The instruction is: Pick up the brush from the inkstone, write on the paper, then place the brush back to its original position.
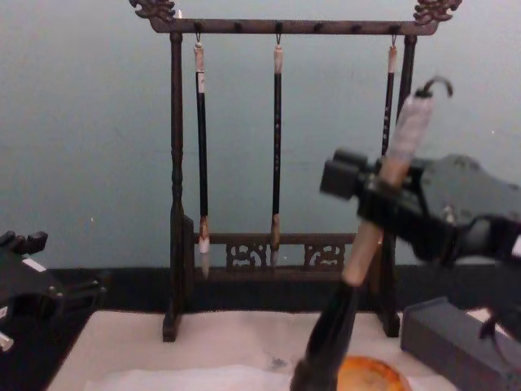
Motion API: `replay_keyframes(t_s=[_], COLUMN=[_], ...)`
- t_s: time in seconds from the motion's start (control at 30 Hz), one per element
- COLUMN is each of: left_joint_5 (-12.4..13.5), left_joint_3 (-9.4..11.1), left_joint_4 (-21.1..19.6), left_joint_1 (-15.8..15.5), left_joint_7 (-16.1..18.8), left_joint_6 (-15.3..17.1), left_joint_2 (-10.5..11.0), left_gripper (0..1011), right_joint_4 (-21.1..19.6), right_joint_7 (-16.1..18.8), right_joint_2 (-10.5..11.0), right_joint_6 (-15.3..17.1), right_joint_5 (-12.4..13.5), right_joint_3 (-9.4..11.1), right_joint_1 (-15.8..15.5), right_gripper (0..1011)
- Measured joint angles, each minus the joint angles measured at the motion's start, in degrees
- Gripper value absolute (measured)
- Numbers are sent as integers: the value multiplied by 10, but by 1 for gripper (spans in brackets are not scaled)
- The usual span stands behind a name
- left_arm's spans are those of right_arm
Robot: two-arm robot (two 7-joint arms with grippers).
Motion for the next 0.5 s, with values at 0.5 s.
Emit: replay_keyframes(t_s=[0.5], left_joint_5=[0], left_joint_3=[0], left_joint_4=[0], left_joint_1=[0], left_joint_7=[0], left_joint_6=[0], left_joint_2=[0], left_gripper=[1010], right_joint_4=[53], right_joint_7=[-41], right_joint_2=[-38], right_joint_6=[62], right_joint_5=[83], right_joint_3=[49], right_joint_1=[38], right_gripper=[151])
